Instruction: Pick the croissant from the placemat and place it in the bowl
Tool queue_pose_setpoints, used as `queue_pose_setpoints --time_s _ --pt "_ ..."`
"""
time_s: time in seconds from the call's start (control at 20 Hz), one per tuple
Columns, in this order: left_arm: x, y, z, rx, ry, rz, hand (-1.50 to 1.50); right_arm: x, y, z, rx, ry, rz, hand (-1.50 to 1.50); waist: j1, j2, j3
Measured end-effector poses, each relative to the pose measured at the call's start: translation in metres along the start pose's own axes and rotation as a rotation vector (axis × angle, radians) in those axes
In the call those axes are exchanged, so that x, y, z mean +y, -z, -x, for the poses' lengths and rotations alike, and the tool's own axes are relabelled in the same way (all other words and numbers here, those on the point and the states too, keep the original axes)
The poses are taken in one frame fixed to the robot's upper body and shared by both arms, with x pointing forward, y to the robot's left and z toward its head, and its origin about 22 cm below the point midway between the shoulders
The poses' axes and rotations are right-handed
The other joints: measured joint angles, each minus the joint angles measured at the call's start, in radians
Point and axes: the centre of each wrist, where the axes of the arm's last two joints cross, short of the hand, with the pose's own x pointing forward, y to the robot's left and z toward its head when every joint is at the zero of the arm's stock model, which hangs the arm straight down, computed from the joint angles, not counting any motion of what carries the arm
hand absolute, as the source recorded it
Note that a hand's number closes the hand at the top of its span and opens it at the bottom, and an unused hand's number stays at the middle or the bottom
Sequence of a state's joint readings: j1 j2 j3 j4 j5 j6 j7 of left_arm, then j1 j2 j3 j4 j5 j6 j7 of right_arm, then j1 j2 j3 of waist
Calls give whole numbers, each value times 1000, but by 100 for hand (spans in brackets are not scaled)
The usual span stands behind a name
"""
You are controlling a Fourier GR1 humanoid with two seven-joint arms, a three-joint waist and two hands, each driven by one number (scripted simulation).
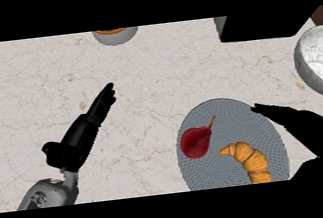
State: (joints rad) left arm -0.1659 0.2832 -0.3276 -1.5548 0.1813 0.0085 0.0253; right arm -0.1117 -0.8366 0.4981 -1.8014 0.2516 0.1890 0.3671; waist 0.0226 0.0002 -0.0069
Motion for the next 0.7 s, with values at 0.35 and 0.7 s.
queue_pose_setpoints --time_s 0.35,0.7 --pt "-3 3 -3 -7 3 -1 0 -20 -1 -56 119 -64 -249 -150 -6 0 3" --pt "-1 -1 -1 -2 0 -11 0 -13 11 -87 131 -57 -311 -150 -14 -1 5"
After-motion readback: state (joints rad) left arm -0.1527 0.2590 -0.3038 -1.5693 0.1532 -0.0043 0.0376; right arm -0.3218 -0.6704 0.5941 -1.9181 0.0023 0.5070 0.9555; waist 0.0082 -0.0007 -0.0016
